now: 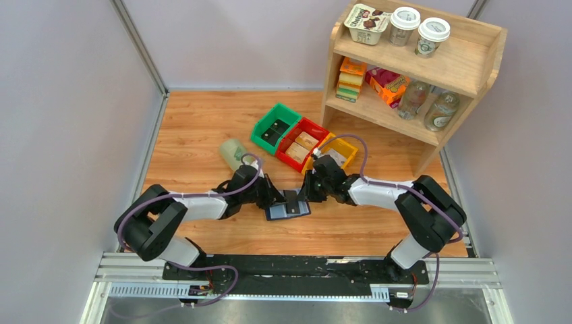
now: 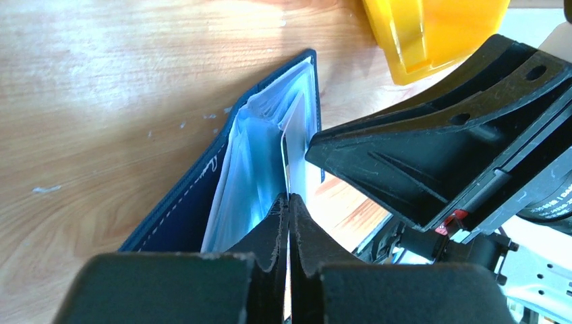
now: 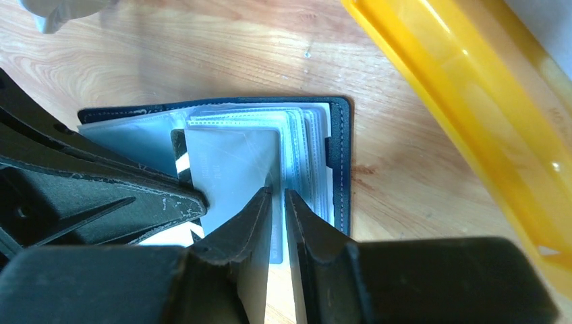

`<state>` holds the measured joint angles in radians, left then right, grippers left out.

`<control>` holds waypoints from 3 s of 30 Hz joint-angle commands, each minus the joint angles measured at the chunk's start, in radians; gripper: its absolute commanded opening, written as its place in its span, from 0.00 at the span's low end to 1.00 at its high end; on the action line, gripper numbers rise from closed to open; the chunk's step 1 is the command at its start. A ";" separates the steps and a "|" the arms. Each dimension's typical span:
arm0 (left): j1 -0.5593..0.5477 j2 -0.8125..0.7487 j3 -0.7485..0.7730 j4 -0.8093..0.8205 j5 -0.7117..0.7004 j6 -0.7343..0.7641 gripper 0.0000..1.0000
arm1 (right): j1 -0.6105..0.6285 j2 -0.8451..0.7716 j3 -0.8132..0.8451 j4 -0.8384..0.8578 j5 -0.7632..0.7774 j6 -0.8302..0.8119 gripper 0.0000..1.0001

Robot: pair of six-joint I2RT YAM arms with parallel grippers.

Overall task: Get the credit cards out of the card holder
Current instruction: Remove the credit card from the card holder.

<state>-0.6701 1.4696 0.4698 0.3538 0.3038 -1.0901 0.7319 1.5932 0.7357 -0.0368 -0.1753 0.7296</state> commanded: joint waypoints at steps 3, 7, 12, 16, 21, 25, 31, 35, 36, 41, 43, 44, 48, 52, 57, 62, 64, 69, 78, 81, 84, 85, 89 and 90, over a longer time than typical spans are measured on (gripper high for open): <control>0.020 -0.057 -0.054 -0.026 0.001 0.024 0.00 | 0.006 0.085 -0.061 -0.109 0.053 -0.024 0.22; 0.032 -0.078 -0.068 -0.061 -0.002 0.036 0.00 | 0.006 0.094 -0.059 -0.114 0.062 -0.029 0.21; 0.040 -0.123 -0.085 -0.102 -0.022 0.055 0.00 | 0.006 0.099 -0.058 -0.121 0.063 -0.032 0.20; 0.040 -0.100 -0.068 -0.099 0.003 0.065 0.00 | 0.006 0.065 -0.047 -0.103 0.016 -0.035 0.20; 0.040 -0.058 -0.065 -0.052 0.015 0.056 0.00 | 0.006 -0.025 -0.019 -0.035 -0.062 -0.038 0.20; 0.040 -0.034 -0.051 -0.029 0.021 0.050 0.00 | 0.006 -0.044 -0.001 0.020 -0.113 -0.027 0.19; 0.040 -0.025 -0.042 -0.030 0.023 0.055 0.00 | 0.006 -0.013 -0.004 0.086 -0.171 -0.013 0.10; 0.040 -0.020 -0.042 -0.027 0.023 0.052 0.00 | 0.004 0.016 -0.027 0.087 -0.173 0.002 0.03; 0.040 -0.020 -0.042 -0.026 0.023 0.052 0.00 | 0.004 0.020 -0.035 0.084 -0.168 0.004 0.00; 0.040 -0.022 -0.046 -0.024 0.020 0.042 0.00 | -0.003 0.059 -0.081 0.052 -0.130 0.019 0.00; 0.040 -0.025 -0.049 -0.026 0.015 0.038 0.00 | -0.009 0.065 -0.099 0.043 -0.113 0.027 0.00; 0.040 -0.026 -0.053 -0.027 0.011 0.035 0.00 | -0.011 0.067 -0.107 0.041 -0.106 0.027 0.00; 0.040 -0.029 -0.066 -0.027 0.006 0.024 0.00 | -0.012 0.079 -0.111 -0.038 -0.064 0.014 0.00; 0.046 -0.043 -0.089 -0.013 0.003 0.009 0.00 | -0.012 0.103 -0.104 -0.074 -0.046 0.004 0.00; 0.060 -0.057 -0.105 -0.019 0.008 0.009 0.01 | -0.012 0.132 -0.096 -0.089 -0.043 0.002 0.00; 0.069 -0.087 -0.134 -0.029 0.001 0.004 0.01 | -0.014 0.137 -0.091 -0.092 -0.039 -0.001 0.00; 0.072 -0.098 -0.143 -0.033 -0.002 0.004 0.03 | -0.014 0.137 -0.091 -0.092 -0.041 -0.001 0.00; 0.072 -0.103 -0.143 -0.029 0.011 0.013 0.04 | -0.014 0.113 -0.088 -0.063 -0.075 -0.002 0.00; 0.072 -0.089 -0.126 0.001 0.027 0.022 0.02 | -0.014 -0.001 -0.003 0.002 -0.185 -0.024 0.01; 0.072 -0.074 -0.111 0.016 0.037 0.022 0.01 | -0.014 -0.006 0.047 0.011 -0.216 -0.036 0.01; 0.072 -0.058 -0.099 0.027 0.040 0.024 0.01 | -0.014 0.011 0.079 0.028 -0.251 -0.042 0.02; 0.072 -0.055 -0.096 0.031 0.043 0.024 0.01 | -0.014 0.020 0.086 0.028 -0.263 -0.042 0.02; 0.072 -0.034 -0.080 0.043 0.047 0.024 0.01 | -0.014 0.060 0.087 0.091 -0.299 -0.030 0.02; 0.072 -0.028 -0.076 0.047 0.049 0.024 0.01 | -0.014 0.070 0.082 0.089 -0.293 -0.029 0.02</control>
<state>-0.6048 1.4162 0.3618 0.3798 0.3538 -1.0931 0.7216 1.6230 0.7975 0.0128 -0.4324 0.7097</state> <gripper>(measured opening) 0.021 0.018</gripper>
